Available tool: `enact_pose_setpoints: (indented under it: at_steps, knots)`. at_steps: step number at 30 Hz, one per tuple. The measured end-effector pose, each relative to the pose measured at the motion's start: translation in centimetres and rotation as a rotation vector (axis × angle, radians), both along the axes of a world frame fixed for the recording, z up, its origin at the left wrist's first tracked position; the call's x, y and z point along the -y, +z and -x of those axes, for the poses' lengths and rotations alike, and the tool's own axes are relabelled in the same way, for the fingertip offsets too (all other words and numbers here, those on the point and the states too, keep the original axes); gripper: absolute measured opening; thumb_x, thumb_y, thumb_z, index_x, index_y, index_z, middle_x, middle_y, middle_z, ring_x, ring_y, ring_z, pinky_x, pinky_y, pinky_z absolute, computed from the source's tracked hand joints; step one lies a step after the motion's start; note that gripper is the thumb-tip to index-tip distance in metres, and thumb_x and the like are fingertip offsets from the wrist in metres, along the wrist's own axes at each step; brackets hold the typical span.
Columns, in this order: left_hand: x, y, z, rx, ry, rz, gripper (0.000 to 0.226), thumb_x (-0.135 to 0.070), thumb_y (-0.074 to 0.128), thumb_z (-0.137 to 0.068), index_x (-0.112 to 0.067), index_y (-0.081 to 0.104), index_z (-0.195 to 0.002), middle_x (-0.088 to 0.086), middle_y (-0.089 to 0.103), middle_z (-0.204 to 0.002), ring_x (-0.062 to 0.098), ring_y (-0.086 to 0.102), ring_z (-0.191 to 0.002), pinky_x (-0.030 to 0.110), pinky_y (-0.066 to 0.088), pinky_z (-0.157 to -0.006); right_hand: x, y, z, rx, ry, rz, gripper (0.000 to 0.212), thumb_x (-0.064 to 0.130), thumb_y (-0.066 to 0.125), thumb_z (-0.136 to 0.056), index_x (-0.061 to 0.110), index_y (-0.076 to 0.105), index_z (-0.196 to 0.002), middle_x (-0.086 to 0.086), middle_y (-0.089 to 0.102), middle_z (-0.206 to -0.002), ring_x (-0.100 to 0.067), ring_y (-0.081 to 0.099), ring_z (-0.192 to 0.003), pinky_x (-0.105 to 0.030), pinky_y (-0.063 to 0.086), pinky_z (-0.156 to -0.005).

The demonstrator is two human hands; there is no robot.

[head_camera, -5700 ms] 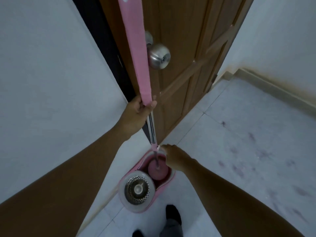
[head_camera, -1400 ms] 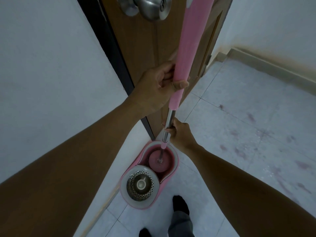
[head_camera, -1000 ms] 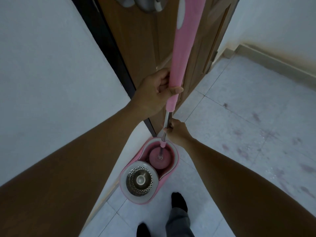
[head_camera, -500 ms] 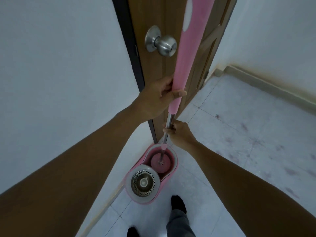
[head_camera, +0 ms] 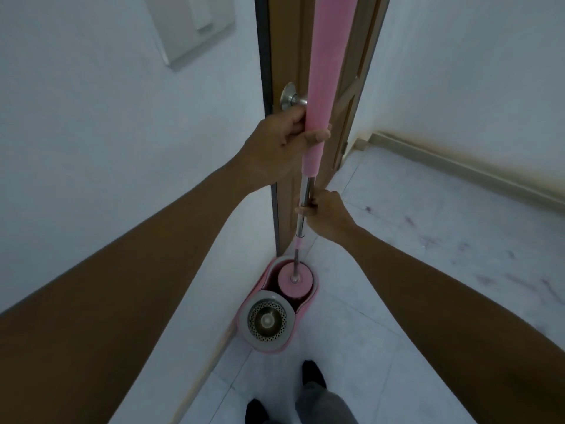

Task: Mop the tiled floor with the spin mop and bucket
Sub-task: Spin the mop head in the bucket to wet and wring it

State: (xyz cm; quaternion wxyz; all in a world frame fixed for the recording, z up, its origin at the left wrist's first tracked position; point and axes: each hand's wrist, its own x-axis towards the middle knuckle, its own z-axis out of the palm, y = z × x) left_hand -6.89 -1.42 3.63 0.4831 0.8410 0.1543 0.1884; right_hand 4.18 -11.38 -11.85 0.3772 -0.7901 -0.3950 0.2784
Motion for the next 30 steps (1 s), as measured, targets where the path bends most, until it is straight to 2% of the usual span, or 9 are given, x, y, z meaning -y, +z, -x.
enact_pose_setpoints:
  at_steps: [3, 8, 13, 18, 20, 26, 30]
  knots:
    - [0.8, 0.3, -0.3, -0.019, 0.002, 0.023, 0.051, -0.018, 0.063, -0.095, -0.008, 0.044, -0.141, 0.004, 0.064, -0.126, 0.02, 0.064, -0.115, 0.042, 0.049, -0.105, 0.3, 0.6, -0.3, -0.022, -0.012, 0.008, 0.005, 0.011, 0.064, -0.09, 0.015, 0.066, -0.092, 0.001, 0.067, -0.087, -0.003, 0.063, -0.076, -0.012, 0.049, -0.066]
    - [1.4, 1.1, -1.2, -0.018, 0.042, -0.008, 0.047, -0.02, 0.064, -0.094, -0.01, 0.048, -0.137, 0.002, 0.065, -0.122, 0.022, 0.065, -0.112, 0.045, 0.049, -0.105, 0.5, 0.7, -1.2, -0.038, -0.013, -0.023, 0.009, 0.011, 0.066, -0.088, 0.012, 0.068, -0.097, 0.0, 0.069, -0.092, -0.009, 0.066, -0.084, -0.012, 0.049, -0.07]
    - [2.3, 1.5, -2.2, -0.064, 0.076, -0.006, 0.042, -0.018, 0.064, -0.094, -0.012, 0.051, -0.133, 0.0, 0.063, -0.122, 0.019, 0.064, -0.111, 0.038, 0.048, -0.105, 0.7, 0.8, -1.9, -0.052, -0.026, -0.008, 0.012, 0.01, 0.067, -0.087, 0.011, 0.068, -0.098, -0.002, 0.07, -0.094, -0.015, 0.068, -0.089, -0.026, 0.056, -0.082]
    - [2.8, 1.9, -2.3, -0.076, 0.115, -0.008, 0.046, -0.019, 0.065, -0.093, -0.012, 0.052, -0.136, 0.004, 0.064, -0.128, 0.025, 0.063, -0.116, 0.045, 0.047, -0.107, 0.6, 0.9, -2.2, -0.078, -0.025, 0.01, 0.012, 0.011, 0.069, -0.086, 0.015, 0.07, -0.097, 0.001, 0.071, -0.094, -0.013, 0.069, -0.088, -0.025, 0.058, -0.08]
    - [2.7, 2.4, -1.9, -0.071, 0.128, -0.016, 0.046, -0.02, 0.066, -0.092, -0.011, 0.054, -0.136, 0.005, 0.064, -0.128, 0.027, 0.063, -0.116, 0.047, 0.046, -0.108, 0.6, 1.4, -2.2, -0.068, -0.016, 0.006, 0.013, 0.011, 0.069, -0.086, 0.015, 0.07, -0.098, 0.002, 0.071, -0.094, -0.012, 0.069, -0.088, -0.021, 0.056, -0.076]
    - [2.4, 5.5, 0.3, -0.011, 0.145, -0.07, 0.043, -0.023, 0.066, -0.092, -0.009, 0.057, -0.132, 0.003, 0.064, -0.129, 0.023, 0.064, -0.115, 0.04, 0.049, -0.106, 0.9, 4.6, -1.0, 0.025, 0.045, -0.038, 0.009, 0.023, 0.072, -0.085, 0.02, 0.073, -0.093, 0.004, 0.073, -0.081, -0.006, 0.07, -0.069, -0.022, 0.058, -0.066]
    - [2.3, 7.8, 2.7, 0.068, 0.14, -0.112, 0.043, -0.025, 0.064, -0.095, -0.006, 0.055, -0.133, 0.007, 0.066, -0.126, 0.022, 0.066, -0.111, 0.036, 0.053, -0.101, 1.2, 7.7, 0.5, 0.145, 0.128, -0.085, 0.012, 0.024, 0.071, -0.086, 0.019, 0.074, -0.097, 0.006, 0.073, -0.084, -0.001, 0.068, -0.071, -0.011, 0.052, -0.064]
